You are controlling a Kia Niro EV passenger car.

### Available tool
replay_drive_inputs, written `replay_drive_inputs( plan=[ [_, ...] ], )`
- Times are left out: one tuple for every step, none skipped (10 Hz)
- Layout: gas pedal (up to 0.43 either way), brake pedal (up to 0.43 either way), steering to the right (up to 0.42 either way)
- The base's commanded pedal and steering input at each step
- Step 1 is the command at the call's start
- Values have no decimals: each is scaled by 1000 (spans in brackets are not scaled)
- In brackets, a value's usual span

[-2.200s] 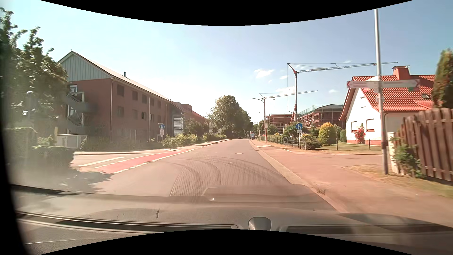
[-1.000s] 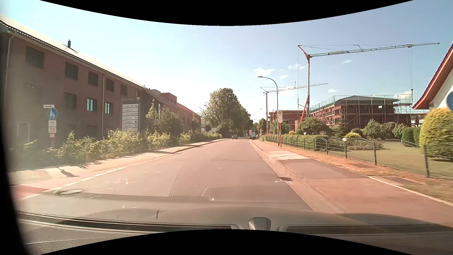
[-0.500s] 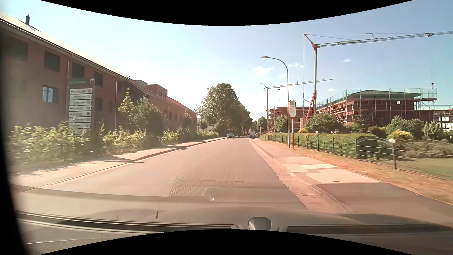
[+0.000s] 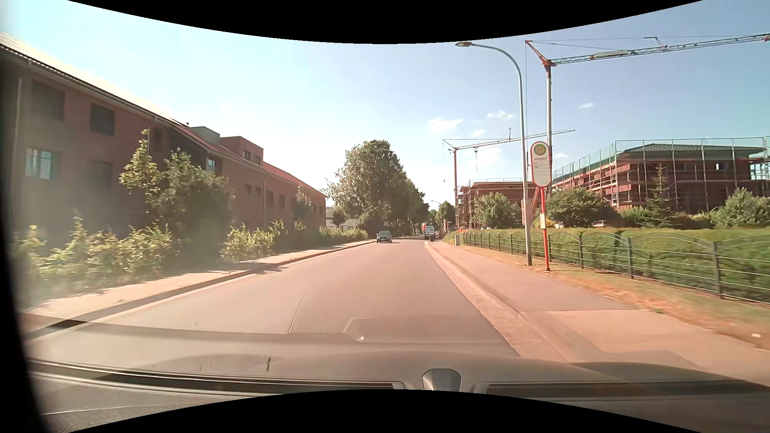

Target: Follow the waypoints while adhering to traffic rules and regulations

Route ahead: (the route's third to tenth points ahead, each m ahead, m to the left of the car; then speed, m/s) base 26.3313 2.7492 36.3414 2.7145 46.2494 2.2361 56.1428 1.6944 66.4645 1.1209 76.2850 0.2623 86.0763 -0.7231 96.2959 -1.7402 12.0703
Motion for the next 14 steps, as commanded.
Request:
replay_drive_inputs(
  plan=[
    [138, 6, 3],
    [138, 6, 3],
    [138, 6, 3],
    [138, 6, 3],
    [138, 6, 2],
    [138, 6, 2],
    [138, 6, 1],
    [138, 6, 1],
    [138, 6, 0],
    [130, 6, 0],
    [130, 6, 0],
    [130, 6, 0],
    [130, 6, 0],
    [130, 6, 0]
  ],
)
